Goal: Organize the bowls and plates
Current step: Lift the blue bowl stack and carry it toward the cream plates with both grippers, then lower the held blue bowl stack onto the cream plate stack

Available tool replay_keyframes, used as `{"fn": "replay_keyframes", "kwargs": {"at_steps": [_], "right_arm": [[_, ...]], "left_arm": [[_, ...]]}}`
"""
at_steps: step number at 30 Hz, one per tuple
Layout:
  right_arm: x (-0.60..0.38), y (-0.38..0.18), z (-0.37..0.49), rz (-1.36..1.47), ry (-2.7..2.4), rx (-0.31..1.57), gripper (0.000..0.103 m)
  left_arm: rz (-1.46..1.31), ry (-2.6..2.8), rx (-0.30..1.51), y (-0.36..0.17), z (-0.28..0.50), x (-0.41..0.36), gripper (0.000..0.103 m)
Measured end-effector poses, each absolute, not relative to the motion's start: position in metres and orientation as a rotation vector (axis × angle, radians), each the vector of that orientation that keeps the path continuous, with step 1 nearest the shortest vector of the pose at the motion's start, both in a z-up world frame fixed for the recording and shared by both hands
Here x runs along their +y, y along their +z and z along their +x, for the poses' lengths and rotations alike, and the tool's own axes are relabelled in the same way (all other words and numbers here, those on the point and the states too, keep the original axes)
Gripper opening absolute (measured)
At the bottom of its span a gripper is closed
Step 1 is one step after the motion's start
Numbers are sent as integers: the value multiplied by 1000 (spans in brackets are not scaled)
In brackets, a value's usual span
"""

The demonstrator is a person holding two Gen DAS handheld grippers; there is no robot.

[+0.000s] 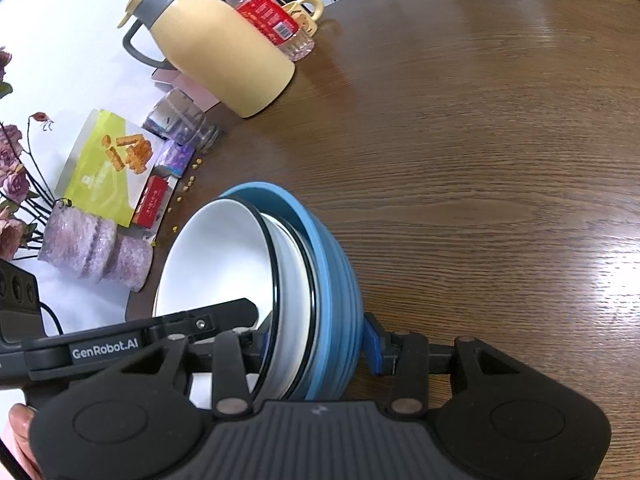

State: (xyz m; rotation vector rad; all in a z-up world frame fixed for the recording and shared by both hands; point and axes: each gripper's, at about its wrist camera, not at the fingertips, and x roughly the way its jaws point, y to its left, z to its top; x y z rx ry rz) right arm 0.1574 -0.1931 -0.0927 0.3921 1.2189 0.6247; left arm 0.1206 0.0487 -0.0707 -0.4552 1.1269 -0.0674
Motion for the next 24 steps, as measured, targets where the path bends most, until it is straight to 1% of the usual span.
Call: {"fn": "replay_keyframes", "kwargs": {"at_steps": [24], "right_arm": [[-122, -83, 172, 320, 715, 1220, 42]], "left_arm": [[-512, 15, 1079, -59, 108, 110, 48]]}}
